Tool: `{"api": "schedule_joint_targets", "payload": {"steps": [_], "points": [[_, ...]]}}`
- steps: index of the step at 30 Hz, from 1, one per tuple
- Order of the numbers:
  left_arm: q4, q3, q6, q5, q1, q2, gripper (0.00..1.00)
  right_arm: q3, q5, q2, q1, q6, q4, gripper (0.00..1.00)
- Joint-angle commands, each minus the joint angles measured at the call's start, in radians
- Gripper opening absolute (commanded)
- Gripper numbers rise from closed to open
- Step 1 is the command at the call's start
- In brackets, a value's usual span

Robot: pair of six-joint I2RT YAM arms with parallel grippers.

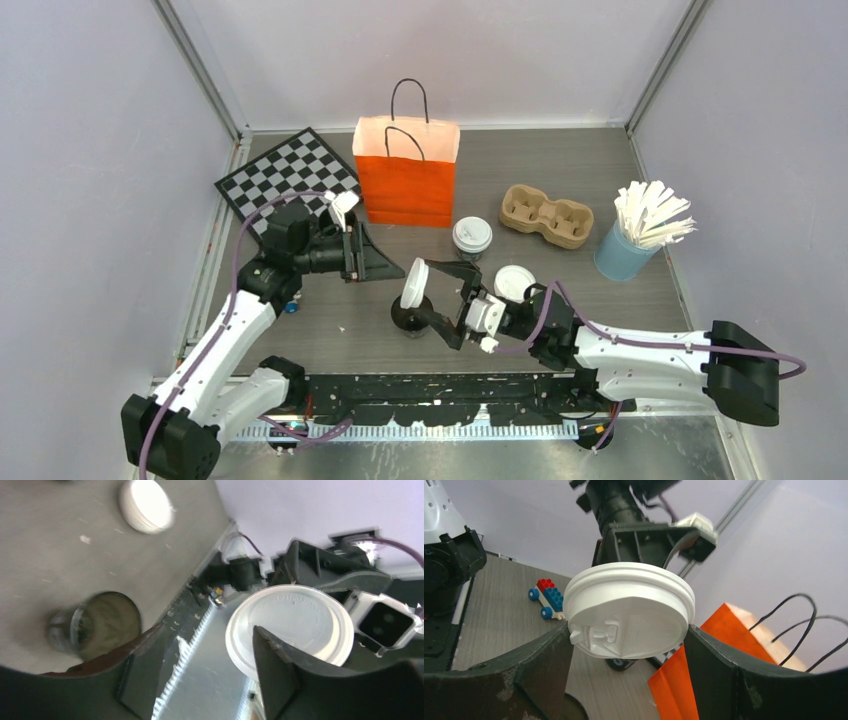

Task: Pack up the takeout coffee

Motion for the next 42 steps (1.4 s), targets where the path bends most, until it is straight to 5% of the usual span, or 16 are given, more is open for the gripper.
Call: {"api": "schedule_joint_targets", "payload": {"steps": [1,5,9,13,18,25,42], "points": [[-0.252,0.157,0.226,-0.402,0.016,-0.078,0.74,-0.008,0.108,-0.068,0.006,0.169,-0.052,0.71],[-0.334,0.208,0.321,-0.729,0.016,-0.102,0.99,0.048,0.289,-0.119,0.006,0.397,-0.292,0.70],[-0.395,0.209,0.341,-0.865,0.016,-0.102,1.00,0.223,0.497,-0.114,0.006,0.680,-0.721,0.66],[-0.406,0.143,0.317,-0.882,0.023,-0.154,1.00,0.469,0.576,0.005,0.006,0.917,-1.235,0.64],[-0.415,0.090,0.281,-0.766,0.065,-0.201,0.96,0.714,0.522,0.169,0.007,1.101,-1.567,0.64],[-0.299,-0.053,0.137,-0.349,0.324,-0.164,0.88,0.930,0.458,0.347,0.008,1.209,-1.816,0.64],[-0.002,-0.303,-0.093,-0.242,0.383,-0.240,0.84,1.239,0.272,0.731,-0.005,1.134,-2.034,0.66]]}}
